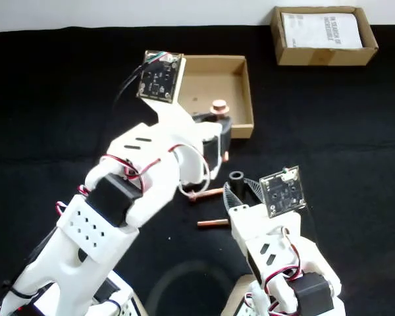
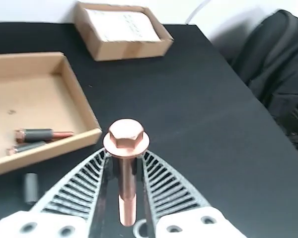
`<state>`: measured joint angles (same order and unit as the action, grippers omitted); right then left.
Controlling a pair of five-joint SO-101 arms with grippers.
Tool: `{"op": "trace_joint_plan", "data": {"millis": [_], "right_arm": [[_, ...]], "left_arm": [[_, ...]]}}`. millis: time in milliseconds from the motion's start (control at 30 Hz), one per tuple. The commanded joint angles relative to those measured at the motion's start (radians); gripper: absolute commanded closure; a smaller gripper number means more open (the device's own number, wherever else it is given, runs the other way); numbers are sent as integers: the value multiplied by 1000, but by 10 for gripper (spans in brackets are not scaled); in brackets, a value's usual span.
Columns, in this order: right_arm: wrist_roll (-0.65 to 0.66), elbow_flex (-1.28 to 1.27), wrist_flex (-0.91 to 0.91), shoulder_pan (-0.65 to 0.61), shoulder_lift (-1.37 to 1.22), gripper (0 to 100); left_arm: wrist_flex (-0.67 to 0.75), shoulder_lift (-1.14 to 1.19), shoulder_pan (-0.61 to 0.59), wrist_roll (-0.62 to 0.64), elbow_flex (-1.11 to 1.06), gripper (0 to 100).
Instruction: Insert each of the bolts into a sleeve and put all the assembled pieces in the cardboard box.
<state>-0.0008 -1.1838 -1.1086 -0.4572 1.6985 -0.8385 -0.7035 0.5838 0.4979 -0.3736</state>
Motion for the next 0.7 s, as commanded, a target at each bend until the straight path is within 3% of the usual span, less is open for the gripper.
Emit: {"op": "trace_joint_plan", "data": {"millis": [0,667], "right_arm": [[2,-1,22,10,1,991],[2,-1,22,12,2,991]], "left_arm": [[31,-24,45,18,4,991],[68,111,74,21,1,991]]}}
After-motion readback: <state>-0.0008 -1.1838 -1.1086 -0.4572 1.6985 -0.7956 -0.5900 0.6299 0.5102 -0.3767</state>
